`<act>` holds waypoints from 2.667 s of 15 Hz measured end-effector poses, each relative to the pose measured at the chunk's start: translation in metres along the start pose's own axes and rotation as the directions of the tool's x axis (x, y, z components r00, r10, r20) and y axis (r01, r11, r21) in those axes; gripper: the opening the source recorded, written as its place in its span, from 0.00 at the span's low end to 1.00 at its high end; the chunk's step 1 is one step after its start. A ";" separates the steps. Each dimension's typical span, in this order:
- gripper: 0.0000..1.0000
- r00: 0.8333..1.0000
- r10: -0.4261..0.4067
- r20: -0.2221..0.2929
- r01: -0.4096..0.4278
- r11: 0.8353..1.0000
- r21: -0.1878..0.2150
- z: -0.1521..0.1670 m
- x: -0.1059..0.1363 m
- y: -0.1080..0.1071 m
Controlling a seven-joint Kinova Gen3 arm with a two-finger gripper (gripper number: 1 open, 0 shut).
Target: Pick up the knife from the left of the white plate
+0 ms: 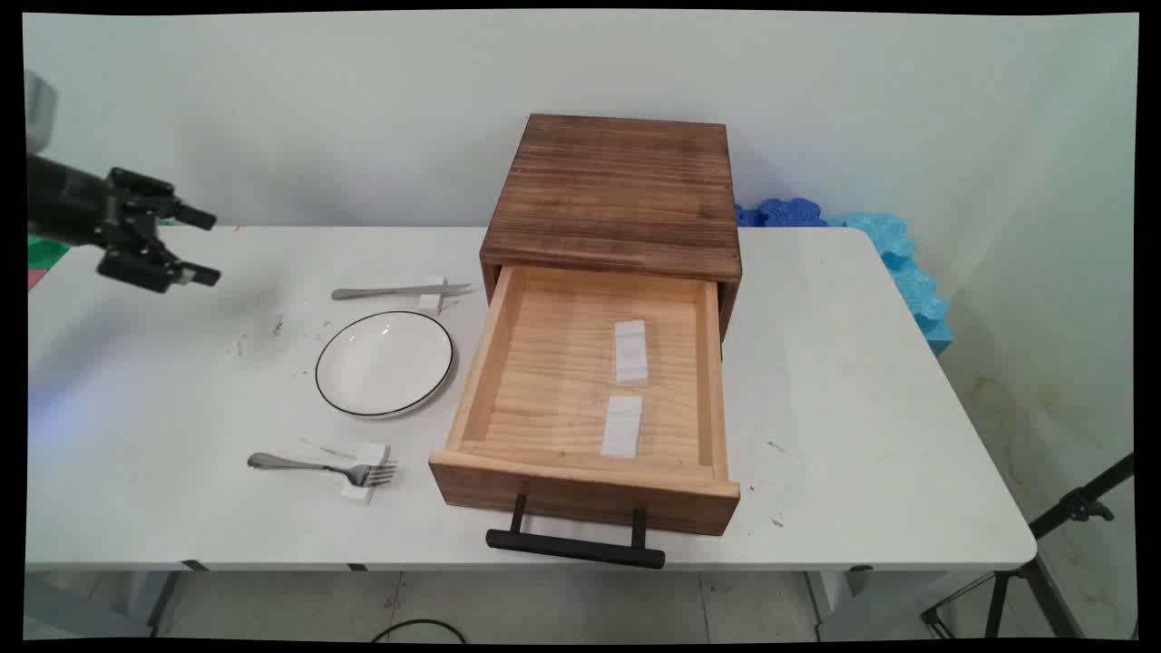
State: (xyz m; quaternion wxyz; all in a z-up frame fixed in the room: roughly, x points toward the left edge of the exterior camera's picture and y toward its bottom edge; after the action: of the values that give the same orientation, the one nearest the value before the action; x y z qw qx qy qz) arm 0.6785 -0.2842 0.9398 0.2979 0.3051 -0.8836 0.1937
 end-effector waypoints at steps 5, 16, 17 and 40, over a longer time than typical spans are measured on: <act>1.00 0.997 0.064 0.053 -0.064 0.998 -0.003 0.035 0.039 -0.017; 1.00 0.955 0.225 0.194 -0.223 0.974 -0.032 0.122 0.093 -0.052; 1.00 0.948 0.243 0.207 -0.240 0.970 -0.041 0.131 0.097 -0.055; 1.00 0.857 0.392 0.334 -0.334 0.917 -0.217 0.256 0.124 -0.081</act>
State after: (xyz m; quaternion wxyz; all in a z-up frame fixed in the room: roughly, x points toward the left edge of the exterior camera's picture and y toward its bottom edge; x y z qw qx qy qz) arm 0.5478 -0.5307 0.8414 0.1059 0.1401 -0.9774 0.1177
